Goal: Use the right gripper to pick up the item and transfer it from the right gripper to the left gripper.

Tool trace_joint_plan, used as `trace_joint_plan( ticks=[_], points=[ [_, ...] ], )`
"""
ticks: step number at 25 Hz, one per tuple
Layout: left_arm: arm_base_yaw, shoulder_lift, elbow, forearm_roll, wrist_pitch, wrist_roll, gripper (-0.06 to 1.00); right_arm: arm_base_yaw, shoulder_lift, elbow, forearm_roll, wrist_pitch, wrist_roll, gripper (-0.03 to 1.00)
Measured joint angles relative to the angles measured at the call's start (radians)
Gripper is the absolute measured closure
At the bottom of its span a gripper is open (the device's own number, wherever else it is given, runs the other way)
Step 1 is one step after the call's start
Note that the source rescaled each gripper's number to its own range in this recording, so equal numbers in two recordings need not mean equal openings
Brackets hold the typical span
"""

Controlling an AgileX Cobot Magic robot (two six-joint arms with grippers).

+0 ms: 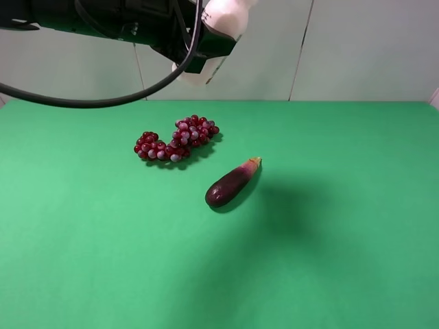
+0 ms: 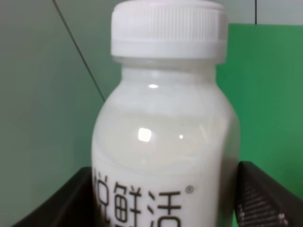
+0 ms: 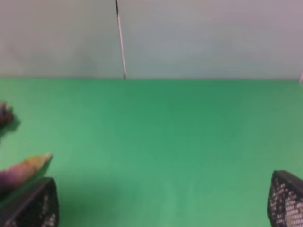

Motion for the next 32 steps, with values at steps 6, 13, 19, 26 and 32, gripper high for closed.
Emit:
trace_joint_plan(
  ticks=[6,13,19,26,32],
  points=[
    [0.000,0.000,0.000,0.000,0.000,-0.019,0.80,0.000,-0.104,0.055,-0.015,0.155,-0.016,0.08],
    [0.000,0.000,0.000,0.000,-0.004,-0.019,0.80,0.000,-0.273,0.146,-0.011,0.170,-0.019,0.08],
    [0.000,0.000,0.000,0.000,-0.004,-0.019,0.80,0.000,-0.308,0.146,-0.011,0.170,-0.013,0.08],
    [0.000,0.000,0.000,-0.001,-0.031,-0.052,0.80,0.000,-0.308,0.146,-0.012,0.170,-0.004,0.08],
    [0.000,0.000,0.008,-0.002,-0.188,-0.177,0.80,0.000,-0.308,0.146,-0.012,0.170,-0.004,0.08]
  ],
)
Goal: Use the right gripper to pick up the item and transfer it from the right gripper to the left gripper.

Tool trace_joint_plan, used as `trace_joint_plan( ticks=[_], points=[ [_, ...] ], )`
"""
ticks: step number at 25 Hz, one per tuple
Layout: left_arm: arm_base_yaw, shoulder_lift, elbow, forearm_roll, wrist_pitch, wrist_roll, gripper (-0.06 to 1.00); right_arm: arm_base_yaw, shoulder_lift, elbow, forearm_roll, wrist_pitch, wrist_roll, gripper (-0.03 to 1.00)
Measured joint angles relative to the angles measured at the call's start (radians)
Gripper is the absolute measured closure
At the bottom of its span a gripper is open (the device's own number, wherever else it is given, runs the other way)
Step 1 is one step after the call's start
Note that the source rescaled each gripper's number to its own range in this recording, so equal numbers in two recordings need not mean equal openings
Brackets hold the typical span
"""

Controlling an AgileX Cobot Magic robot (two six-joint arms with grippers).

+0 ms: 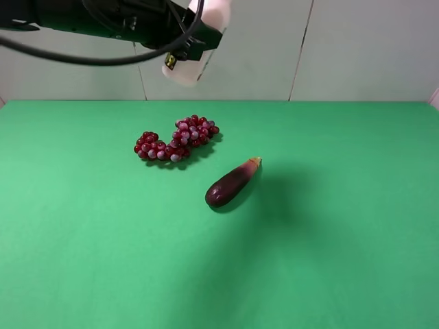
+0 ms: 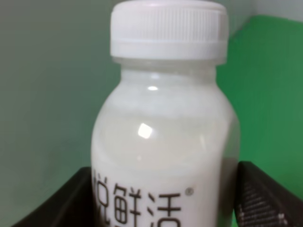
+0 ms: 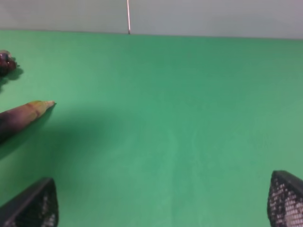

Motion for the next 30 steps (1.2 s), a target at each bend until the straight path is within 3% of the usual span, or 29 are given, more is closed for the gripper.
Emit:
trace_joint_plan(
  ticks=[10,23,30],
  points=[
    [0.000,-0.001,0.110,-0.014,-0.222,-0.110,0.80,0.000,0.000,0.000,0.000,0.000,0.000,0.08],
    [0.000,-0.010,0.146,-0.018,-0.219,-0.113,0.81,0.000,0.000,0.000,0.000,0.000,0.000,0.08],
    [0.062,-0.038,0.249,0.000,-0.210,-0.220,0.81,0.000,0.000,0.000,0.000,0.000,0.000,0.08]
  ],
)
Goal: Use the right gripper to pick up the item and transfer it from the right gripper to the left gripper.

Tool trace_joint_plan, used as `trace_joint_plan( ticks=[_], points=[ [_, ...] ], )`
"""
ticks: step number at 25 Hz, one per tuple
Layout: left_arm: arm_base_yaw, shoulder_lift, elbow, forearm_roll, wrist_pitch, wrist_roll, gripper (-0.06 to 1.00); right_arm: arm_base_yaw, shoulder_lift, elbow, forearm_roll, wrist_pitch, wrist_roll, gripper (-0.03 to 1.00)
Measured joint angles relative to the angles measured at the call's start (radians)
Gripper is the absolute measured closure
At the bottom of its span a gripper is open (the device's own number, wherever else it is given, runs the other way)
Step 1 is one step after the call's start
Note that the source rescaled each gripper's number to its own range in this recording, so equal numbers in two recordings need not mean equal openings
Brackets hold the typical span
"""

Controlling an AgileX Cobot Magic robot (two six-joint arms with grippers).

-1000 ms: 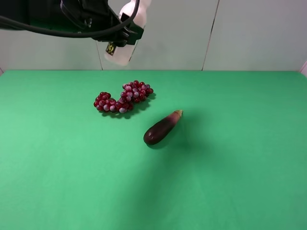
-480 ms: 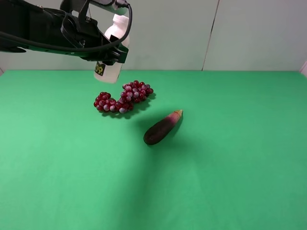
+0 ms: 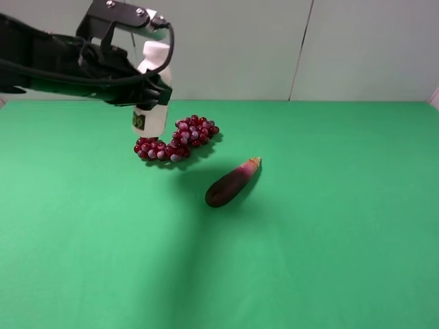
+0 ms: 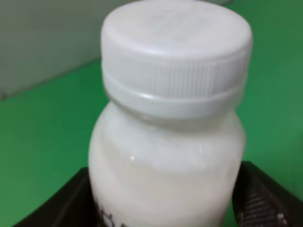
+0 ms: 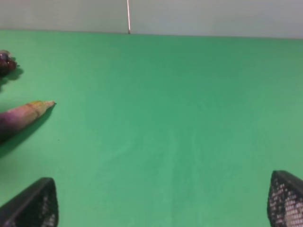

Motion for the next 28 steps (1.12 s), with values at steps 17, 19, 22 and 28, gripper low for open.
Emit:
trace_joint_plan(
  ticks=[17,19,22,28],
  points=[
    [0.187,-0.092,0.185,0.159,0.037,-0.410,0.85,0.000,0.000,0.000,0.000,0.000,0.000,0.08],
    [0.213,-0.093,0.211,0.160,0.047,-0.428,0.94,0.000,0.000,0.000,0.000,0.000,0.000,0.08],
    [0.251,-0.093,0.243,0.162,0.057,-0.436,0.94,0.000,0.000,0.000,0.000,0.000,0.002,0.08],
    [0.298,-0.094,0.301,0.165,0.062,-0.440,0.94,0.000,0.000,0.000,0.000,0.000,0.003,0.08]
  ],
)
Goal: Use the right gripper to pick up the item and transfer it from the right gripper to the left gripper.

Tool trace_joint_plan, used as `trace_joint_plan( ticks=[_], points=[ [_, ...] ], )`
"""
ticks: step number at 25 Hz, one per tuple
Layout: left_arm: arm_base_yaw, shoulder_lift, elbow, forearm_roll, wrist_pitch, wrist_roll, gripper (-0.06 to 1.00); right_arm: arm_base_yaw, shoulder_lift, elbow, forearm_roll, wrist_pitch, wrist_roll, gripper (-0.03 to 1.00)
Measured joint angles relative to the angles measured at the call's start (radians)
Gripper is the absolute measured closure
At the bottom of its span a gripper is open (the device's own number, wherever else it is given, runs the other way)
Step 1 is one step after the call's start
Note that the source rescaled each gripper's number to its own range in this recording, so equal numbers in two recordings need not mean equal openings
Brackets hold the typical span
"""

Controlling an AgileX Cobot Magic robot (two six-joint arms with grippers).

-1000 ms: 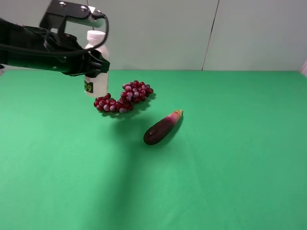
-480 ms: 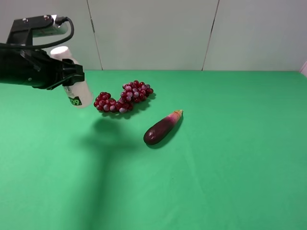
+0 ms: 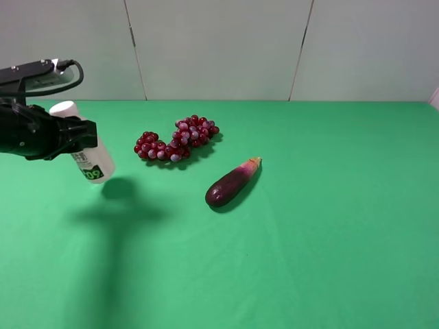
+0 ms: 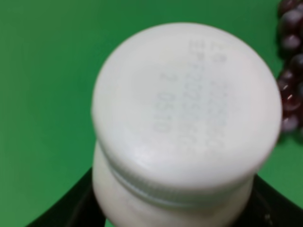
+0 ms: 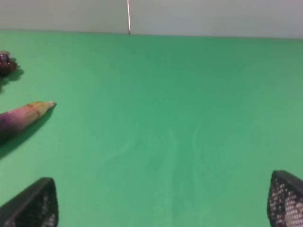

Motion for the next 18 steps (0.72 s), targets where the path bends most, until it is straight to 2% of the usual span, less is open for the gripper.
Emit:
trace_joint_plan(
  ticks=[5,13,18],
  points=[
    [0.011,0.000,0.011,0.027,-0.058,0.003,0.94,0.000,0.000,0.000,0.000,0.000,0.000,0.08],
    [0.011,0.000,0.011,0.151,-0.159,0.029,0.94,0.000,0.000,0.000,0.000,0.000,0.000,0.08],
    [0.011,0.000,0.011,0.180,-0.187,0.030,0.94,0.000,0.000,0.000,0.000,0.000,0.000,0.08]
  ],
)
